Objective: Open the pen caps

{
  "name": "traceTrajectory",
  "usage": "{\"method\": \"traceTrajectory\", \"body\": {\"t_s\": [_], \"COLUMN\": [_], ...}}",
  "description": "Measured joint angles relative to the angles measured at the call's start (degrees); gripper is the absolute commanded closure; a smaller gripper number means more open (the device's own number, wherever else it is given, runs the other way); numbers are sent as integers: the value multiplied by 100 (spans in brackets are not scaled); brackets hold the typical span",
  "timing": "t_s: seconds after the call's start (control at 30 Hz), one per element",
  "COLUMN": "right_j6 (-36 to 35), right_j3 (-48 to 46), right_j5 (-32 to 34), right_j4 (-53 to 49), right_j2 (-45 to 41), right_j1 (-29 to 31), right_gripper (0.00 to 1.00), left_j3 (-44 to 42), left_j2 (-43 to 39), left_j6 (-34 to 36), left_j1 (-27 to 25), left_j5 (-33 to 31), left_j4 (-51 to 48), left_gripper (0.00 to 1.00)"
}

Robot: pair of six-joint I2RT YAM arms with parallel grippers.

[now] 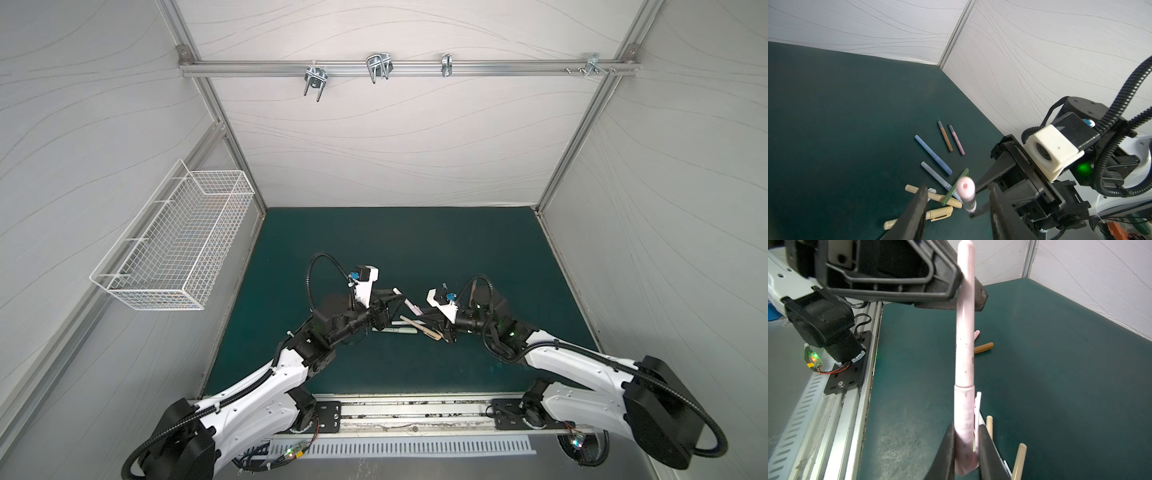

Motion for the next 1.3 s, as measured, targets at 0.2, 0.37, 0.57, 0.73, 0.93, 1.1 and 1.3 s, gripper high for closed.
{"method": "traceTrajectory", "body": {"t_s": [0.2, 0.37, 0.57, 0.73, 0.93, 1.1, 1.3], "right_j6": [-190, -299, -363, -295, 599, 2262, 4653], "right_j3": [2, 2, 2, 2, 278, 815, 1388], "right_j5": [55, 142, 232, 435, 688, 660, 507], "right_j4": [-33, -46, -79, -114, -468, -804, -1130], "right_j2": [33, 74, 92, 79, -232, -693, -763], "right_j1": [109, 190, 236, 240, 164, -260, -741], "right_gripper": [95, 95, 89, 63, 53, 50, 48], "left_j3": [0, 0, 0, 4, -22, -70, -76], "left_j2": [0, 2, 24, 28, -37, -61, 175], "left_j6": [0, 0, -2, -7, -2, -2, 560], "left_j1": [0, -2, -2, -7, -13, -131, -350], "left_j5": [0, 2, 46, 98, -463, -1353, -1923], "left_j4": [-2, -4, -2, -17, -42, 197, 1147], "left_gripper": [57, 66, 92, 100, 100, 100, 100]}}
